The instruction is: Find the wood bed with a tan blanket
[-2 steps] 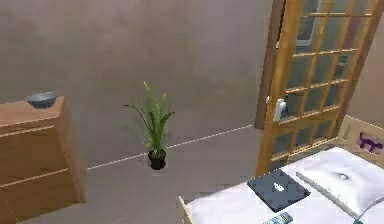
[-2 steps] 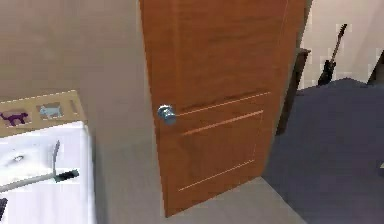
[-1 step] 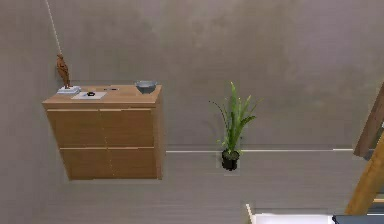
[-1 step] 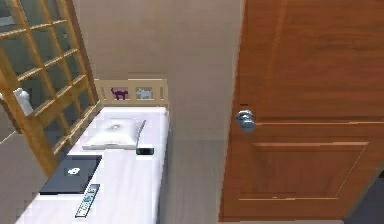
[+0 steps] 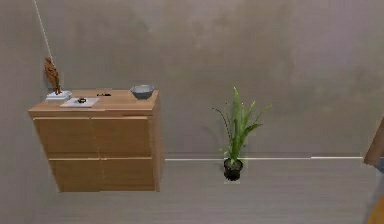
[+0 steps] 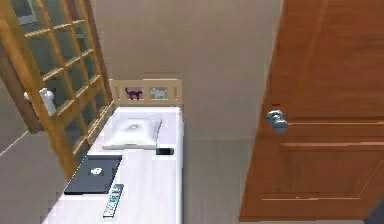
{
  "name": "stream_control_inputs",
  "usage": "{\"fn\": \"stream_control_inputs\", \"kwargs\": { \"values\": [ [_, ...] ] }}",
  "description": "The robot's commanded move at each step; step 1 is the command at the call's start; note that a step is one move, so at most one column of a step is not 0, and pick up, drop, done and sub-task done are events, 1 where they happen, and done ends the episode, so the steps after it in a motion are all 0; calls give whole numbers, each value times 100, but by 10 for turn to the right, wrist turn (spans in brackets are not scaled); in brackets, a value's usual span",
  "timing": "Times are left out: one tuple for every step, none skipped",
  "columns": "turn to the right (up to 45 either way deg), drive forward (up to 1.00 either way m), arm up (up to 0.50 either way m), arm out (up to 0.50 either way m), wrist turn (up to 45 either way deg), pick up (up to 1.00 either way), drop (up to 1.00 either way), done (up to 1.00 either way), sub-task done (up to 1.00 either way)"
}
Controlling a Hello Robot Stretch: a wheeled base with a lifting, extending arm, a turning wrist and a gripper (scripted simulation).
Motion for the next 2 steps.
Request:
{"fn": "stream_control_inputs", "kwargs": {
  "values": [
    [450,0,0,0,0,0,0,0,0],
    [450,0,0,0,0,0,0,0,0]
  ]
}}
